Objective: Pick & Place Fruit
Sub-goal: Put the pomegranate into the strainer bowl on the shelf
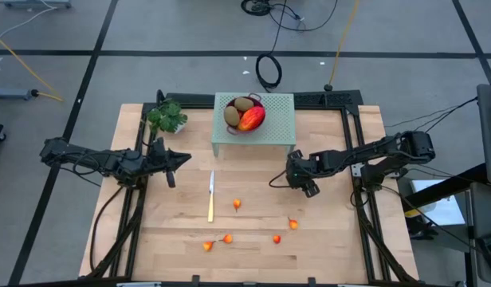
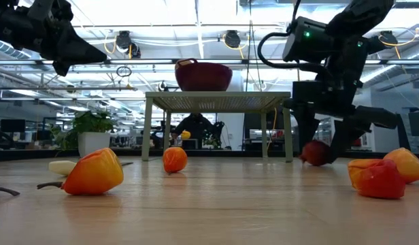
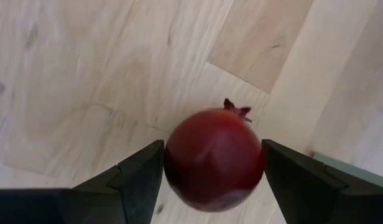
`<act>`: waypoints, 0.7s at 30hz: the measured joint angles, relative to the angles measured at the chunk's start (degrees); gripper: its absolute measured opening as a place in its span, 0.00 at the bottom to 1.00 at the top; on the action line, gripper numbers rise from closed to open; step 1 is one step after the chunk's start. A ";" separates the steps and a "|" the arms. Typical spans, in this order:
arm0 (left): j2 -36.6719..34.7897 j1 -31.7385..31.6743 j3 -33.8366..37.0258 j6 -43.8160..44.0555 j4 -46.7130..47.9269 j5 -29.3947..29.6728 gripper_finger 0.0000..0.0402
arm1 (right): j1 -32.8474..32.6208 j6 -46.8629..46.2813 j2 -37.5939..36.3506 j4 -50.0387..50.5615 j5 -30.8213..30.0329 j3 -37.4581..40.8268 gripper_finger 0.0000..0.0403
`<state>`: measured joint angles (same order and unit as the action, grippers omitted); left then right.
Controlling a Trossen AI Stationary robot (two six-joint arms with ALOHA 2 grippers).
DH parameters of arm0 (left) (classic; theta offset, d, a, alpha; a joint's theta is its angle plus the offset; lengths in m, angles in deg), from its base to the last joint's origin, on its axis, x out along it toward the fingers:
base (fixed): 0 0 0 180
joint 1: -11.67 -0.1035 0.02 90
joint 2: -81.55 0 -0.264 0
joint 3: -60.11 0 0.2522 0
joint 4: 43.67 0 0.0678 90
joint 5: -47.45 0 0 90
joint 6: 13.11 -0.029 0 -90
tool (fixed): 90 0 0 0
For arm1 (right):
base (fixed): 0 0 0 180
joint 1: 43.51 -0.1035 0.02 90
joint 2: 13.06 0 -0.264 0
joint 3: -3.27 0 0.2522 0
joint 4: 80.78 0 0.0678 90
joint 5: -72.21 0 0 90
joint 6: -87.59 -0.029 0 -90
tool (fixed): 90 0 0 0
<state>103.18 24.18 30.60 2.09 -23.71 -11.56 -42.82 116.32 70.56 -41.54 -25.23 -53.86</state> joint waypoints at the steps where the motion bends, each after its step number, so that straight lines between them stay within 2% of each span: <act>1: 0.00 0.00 0.00 0.00 0.00 0.02 0.05 | 0.00 -0.02 0.00 0.04 0.01 0.00 0.64; 6: 0.00 0.00 0.00 0.00 0.00 0.01 0.05 | 0.00 -0.85 0.00 0.08 0.02 0.00 0.62; 14: 0.00 0.00 0.00 0.02 0.00 0.02 0.05 | 0.00 -2.27 0.00 0.04 0.00 0.00 0.51; 21: 0.00 0.00 0.00 0.02 0.00 0.02 0.05 | -0.56 -5.51 -0.44 -1.14 0.20 -0.16 0.51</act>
<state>103.18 24.18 30.60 2.11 -23.71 -11.54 -43.39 110.82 70.11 -42.68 -25.03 -54.03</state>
